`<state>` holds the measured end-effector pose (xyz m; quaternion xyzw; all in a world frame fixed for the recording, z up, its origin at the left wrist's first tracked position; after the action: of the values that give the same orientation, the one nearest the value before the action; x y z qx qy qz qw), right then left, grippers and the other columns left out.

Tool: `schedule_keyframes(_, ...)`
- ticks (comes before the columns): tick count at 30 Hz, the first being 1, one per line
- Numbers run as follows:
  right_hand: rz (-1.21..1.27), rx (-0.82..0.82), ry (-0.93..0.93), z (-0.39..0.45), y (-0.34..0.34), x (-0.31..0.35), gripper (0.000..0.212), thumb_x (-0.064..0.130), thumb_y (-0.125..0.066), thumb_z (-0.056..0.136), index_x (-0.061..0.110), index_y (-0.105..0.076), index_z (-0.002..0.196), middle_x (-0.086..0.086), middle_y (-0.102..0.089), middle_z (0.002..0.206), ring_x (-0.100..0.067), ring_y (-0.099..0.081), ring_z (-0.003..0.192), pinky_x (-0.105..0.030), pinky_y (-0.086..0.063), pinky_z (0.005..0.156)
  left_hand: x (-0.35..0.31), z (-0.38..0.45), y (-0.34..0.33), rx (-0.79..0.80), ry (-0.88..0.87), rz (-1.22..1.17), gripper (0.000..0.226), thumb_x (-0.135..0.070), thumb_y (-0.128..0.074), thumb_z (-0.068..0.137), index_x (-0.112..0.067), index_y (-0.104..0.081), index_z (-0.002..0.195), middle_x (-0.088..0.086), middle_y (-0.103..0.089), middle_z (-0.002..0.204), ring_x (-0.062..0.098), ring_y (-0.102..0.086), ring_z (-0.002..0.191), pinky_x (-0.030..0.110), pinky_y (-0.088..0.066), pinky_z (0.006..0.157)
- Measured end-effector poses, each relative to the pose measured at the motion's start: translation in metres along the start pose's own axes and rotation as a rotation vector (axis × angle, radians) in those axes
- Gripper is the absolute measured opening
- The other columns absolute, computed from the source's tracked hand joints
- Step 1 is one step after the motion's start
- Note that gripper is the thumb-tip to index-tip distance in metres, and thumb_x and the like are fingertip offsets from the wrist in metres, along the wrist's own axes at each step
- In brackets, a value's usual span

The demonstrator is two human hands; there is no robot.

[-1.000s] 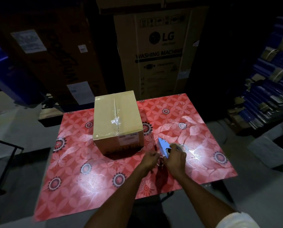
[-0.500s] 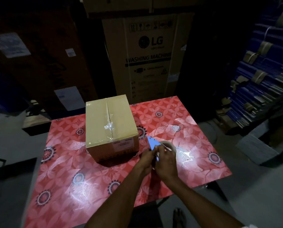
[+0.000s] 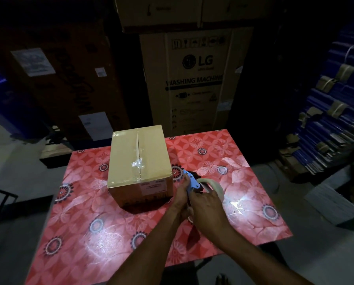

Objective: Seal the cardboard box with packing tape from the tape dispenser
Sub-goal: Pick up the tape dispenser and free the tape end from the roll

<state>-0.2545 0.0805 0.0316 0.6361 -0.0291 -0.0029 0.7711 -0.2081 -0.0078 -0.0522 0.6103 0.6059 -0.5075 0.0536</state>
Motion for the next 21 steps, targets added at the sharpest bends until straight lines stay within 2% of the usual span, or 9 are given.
schedule_keyframes(2,0.172,-0.101,-0.021,0.003,0.026,-0.008,0.017,0.018,-0.079,0.068,0.019,-0.072,0.084,-0.001,-0.073,0.072,-0.024,-0.07,0.069,-0.035,-0.054,0.064,-0.006,-0.004,-0.001,0.004,0.009,0.003,0.062,-0.059,-0.047,0.097,-0.001,-0.068,0.101,0.013,-0.075,0.082,0.025,-0.073,0.072,0.031,-0.058,0.062)
schedule_keyframes(3,0.261,-0.137,-0.063,0.007,0.036,-0.017,0.011,0.021,-0.076,0.075,0.021,-0.07,0.084,-0.001,-0.071,0.072,-0.023,-0.067,0.067,-0.034,-0.052,0.061,-0.009,-0.005,0.0,0.009,0.003,-0.005,0.059,-0.056,-0.042,0.1,-0.004,-0.07,0.101,0.014,-0.076,0.084,0.026,-0.074,0.076,0.033,-0.059,0.064)
schedule_keyframes(5,0.407,-0.178,-0.131,0.022,0.047,-0.039,0.004,0.025,-0.074,0.085,0.024,-0.07,0.087,0.002,-0.073,0.075,-0.017,-0.066,0.067,-0.03,-0.052,0.061,-0.015,-0.009,0.003,0.085,-0.014,-0.033,0.059,-0.051,-0.036,0.105,-0.007,-0.075,0.107,0.016,-0.077,0.096,0.03,-0.074,0.087,0.039,-0.06,0.074)
schedule_keyframes(7,0.564,-0.221,-0.17,0.038,0.049,-0.059,0.003,0.022,-0.077,0.086,0.023,-0.075,0.088,0.007,-0.076,0.079,-0.01,-0.07,0.069,-0.027,-0.055,0.067,-0.021,-0.015,0.006,0.086,-0.022,-0.021,0.058,-0.047,-0.035,0.107,-0.006,-0.077,0.105,0.017,-0.076,0.092,0.03,-0.074,0.081,0.037,-0.06,0.071)
schedule_keyframes(9,0.697,-0.241,-0.216,0.05,0.045,-0.072,0.006,0.021,-0.08,0.086,0.019,-0.078,0.091,0.008,-0.077,0.083,-0.007,-0.071,0.074,-0.026,-0.054,0.067,-0.03,-0.02,0.009,0.114,-0.044,-0.009,0.053,-0.047,-0.042,0.105,-0.005,-0.072,0.115,0.019,-0.074,0.096,0.033,-0.072,0.083,0.04,-0.059,0.075)
schedule_keyframes(13,0.825,-0.097,-0.258,0.063,0.028,-0.077,0.029,0.03,-0.078,0.089,0.017,-0.076,0.115,0.006,-0.074,0.104,-0.008,-0.068,0.095,-0.015,-0.045,0.073,-0.047,-0.031,0.014,0.136,-0.091,0.054,0.059,-0.052,-0.044,0.103,-0.007,-0.063,0.135,0.022,-0.065,0.125,0.037,-0.066,0.103,0.051,-0.051,0.094)
schedule_keyframes(16,0.87,-0.016,-0.154,0.07,0.025,-0.067,0.04,0.034,-0.077,0.091,0.019,-0.071,0.127,0.005,-0.072,0.118,-0.009,-0.067,0.106,-0.022,-0.053,0.082,-0.057,-0.039,0.016,0.137,-0.063,0.067,0.056,-0.053,-0.044,0.102,-0.009,-0.068,0.127,0.017,-0.07,0.118,0.033,-0.068,0.097,0.044,-0.052,0.089)
schedule_keyframes(18,0.88,-0.002,-0.099,0.074,0.028,-0.061,0.038,0.034,-0.077,0.09,0.021,-0.072,0.126,0.006,-0.072,0.116,-0.004,-0.067,0.104,-0.021,-0.054,0.082,-0.063,-0.045,0.016,0.162,-0.064,0.053,0.052,-0.051,-0.044,0.102,-0.01,-0.069,0.122,0.015,-0.072,0.11,0.03,-0.069,0.091,0.041,-0.053,0.083)
schedule_keyframes(21,0.85,-0.013,-0.041,0.081,0.035,-0.053,0.026,0.031,-0.077,0.09,0.024,-0.076,0.115,0.007,-0.073,0.107,-0.003,-0.067,0.097,-0.021,-0.054,0.078,-0.069,-0.05,0.015,0.175,-0.084,0.02,0.051,-0.048,-0.039,0.104,-0.01,-0.071,0.12,0.014,-0.073,0.108,0.028,-0.069,0.09,0.041,-0.052,0.083)
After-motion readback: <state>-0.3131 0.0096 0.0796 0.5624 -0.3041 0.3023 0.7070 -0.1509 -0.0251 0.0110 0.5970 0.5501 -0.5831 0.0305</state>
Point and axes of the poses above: each hand's wrist, its own z-axis towards the middle knuckle, its own y-axis out of the back of the hand, x = y × z, the point moved 2 cm from there along z, towards the middle knuckle
